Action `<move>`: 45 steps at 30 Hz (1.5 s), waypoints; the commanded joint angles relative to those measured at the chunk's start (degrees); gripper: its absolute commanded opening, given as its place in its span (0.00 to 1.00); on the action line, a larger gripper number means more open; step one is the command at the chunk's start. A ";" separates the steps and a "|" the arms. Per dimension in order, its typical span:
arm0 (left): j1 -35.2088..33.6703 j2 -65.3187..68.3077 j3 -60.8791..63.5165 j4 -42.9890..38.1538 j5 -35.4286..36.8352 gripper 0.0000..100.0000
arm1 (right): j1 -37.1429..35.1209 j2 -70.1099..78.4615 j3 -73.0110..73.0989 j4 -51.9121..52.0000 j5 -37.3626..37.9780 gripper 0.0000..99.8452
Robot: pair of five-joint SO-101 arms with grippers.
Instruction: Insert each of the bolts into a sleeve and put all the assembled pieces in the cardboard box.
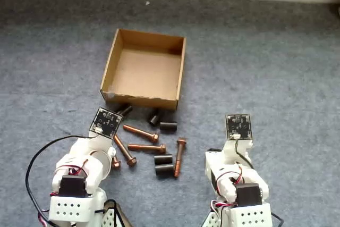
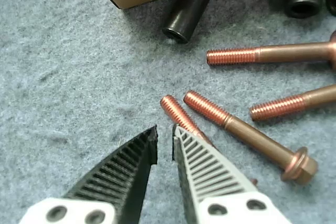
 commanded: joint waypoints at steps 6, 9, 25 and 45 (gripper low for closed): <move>0.04 -0.40 1.27 0.00 -0.35 0.08 | 0.48 0.31 7.25 0.40 -0.44 0.01; -0.13 -0.48 1.10 -0.18 -0.44 0.08 | 0.57 0.31 5.93 0.04 -0.44 0.01; -22.11 -0.40 -0.48 -11.78 -0.26 0.08 | 0.40 2.24 -10.68 -10.33 19.34 0.07; -22.02 -0.40 1.27 -10.81 -4.75 0.08 | -25.27 75.56 -65.80 5.67 19.60 0.22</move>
